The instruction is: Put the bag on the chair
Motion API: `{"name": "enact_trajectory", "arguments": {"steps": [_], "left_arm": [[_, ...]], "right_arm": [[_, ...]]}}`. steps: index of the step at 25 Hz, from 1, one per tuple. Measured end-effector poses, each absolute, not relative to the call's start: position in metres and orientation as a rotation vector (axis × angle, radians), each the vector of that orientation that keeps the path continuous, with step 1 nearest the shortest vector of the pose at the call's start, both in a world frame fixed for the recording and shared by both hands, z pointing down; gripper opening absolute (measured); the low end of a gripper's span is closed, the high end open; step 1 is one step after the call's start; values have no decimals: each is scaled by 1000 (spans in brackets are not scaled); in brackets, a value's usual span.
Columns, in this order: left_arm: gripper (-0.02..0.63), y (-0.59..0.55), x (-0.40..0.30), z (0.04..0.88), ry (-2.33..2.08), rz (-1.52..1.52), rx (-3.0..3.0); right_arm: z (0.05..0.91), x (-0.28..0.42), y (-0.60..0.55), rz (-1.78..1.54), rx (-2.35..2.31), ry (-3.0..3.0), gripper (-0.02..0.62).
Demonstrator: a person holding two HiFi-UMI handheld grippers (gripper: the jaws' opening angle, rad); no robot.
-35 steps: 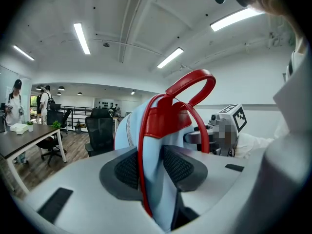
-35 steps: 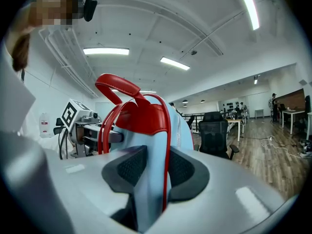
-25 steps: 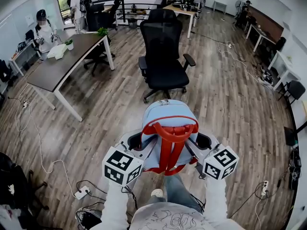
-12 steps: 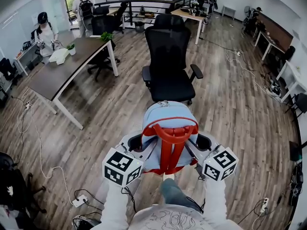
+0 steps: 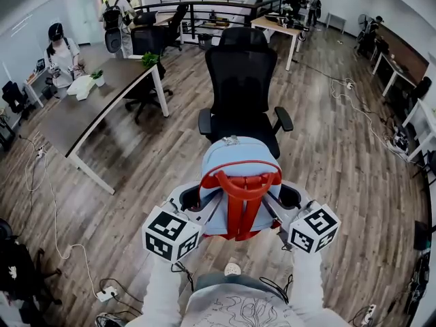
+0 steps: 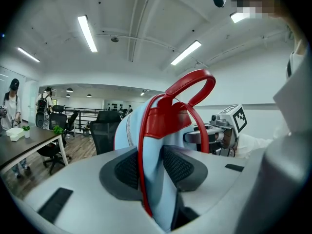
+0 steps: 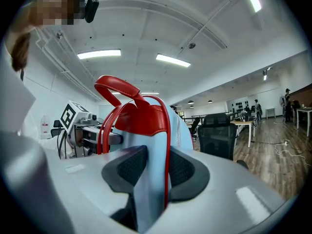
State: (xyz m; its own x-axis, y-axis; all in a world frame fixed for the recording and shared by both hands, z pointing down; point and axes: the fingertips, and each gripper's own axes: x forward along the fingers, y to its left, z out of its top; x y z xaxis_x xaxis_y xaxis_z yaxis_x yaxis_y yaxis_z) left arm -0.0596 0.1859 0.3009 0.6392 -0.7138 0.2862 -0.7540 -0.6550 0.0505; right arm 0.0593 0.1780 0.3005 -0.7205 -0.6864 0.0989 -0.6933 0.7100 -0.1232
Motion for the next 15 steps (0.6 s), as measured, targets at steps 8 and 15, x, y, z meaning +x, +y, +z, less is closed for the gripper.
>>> {"name": "enact_trajectory", "arguments": {"steps": [8, 15], "left_arm": [[130, 107, -31, 312, -1183, 402, 2679], [130, 25, -16, 327, -1135, 407, 2684]], "right_arm": [[312, 88, 101, 280, 1174, -2851, 135], [326, 103, 22, 302, 1216, -2828, 135]]}}
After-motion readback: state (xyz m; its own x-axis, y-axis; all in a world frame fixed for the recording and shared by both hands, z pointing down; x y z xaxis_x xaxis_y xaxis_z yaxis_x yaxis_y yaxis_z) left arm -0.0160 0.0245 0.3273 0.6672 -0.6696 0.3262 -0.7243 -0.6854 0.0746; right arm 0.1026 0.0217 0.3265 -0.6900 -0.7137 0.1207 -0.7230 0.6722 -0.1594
